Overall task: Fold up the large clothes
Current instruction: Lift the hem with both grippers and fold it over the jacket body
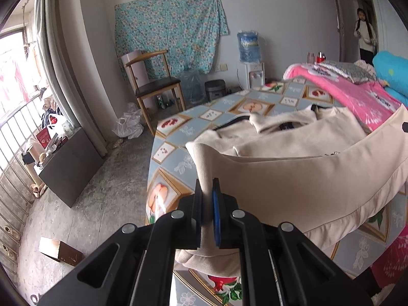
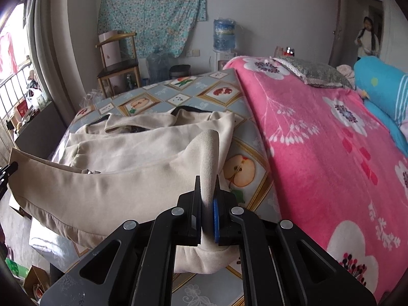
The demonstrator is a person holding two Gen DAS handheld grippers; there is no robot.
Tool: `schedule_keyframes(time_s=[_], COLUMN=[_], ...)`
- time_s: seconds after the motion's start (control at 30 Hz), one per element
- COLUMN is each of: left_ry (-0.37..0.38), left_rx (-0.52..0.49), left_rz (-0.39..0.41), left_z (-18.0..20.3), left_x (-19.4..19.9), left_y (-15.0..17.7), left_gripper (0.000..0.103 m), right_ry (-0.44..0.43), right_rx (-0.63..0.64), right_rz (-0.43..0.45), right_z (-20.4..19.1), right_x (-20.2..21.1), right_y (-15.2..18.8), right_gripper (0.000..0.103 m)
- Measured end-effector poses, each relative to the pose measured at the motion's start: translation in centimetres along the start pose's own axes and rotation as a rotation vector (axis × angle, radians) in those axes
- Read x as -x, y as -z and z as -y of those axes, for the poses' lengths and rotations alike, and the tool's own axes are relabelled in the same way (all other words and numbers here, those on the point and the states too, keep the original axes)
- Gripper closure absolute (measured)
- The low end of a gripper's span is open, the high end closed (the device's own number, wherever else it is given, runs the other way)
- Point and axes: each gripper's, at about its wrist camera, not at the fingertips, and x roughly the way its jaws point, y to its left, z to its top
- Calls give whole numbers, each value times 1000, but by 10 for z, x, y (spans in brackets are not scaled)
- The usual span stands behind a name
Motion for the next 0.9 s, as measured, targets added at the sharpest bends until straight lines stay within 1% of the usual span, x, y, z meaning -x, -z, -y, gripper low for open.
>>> schedule_keyframes(time_s=[0.17,0.27,0.43,0.53,0.63,0.7,0.77,0.9], left_ry=[2,-1,17,14,22,34,46,55], left_rx=[-7,-17,-12,-21,-17,0,13,8], left_rz=[48,71,72,57,17,-33,-98,-234], left_z=[-6,-10,-23,-29,-26,-25,-21,-15], left_x=[-7,-21,-63,-99,-145,-181,-217,-277], left_y=[-30,-50,-93,-117,-136,-143,-143,-126], left_gripper=[96,96,96,96,96,96,96,96], right_ry=[-11,-30,-50,-47,-40,-36,-31,-3], right_rx=[-8,-14,-7,10,16,15,15,28], right_rz=[66,86,102,99,78,51,4,-118], right_z=[5,9,12,11,10,10,10,12], right_x=[-1,-15,-51,-83,-125,-156,-190,-251], right_y=[-28,-51,-93,-121,-144,-152,-153,-139], right_gripper=[96,96,97,97,97,97,97,97])
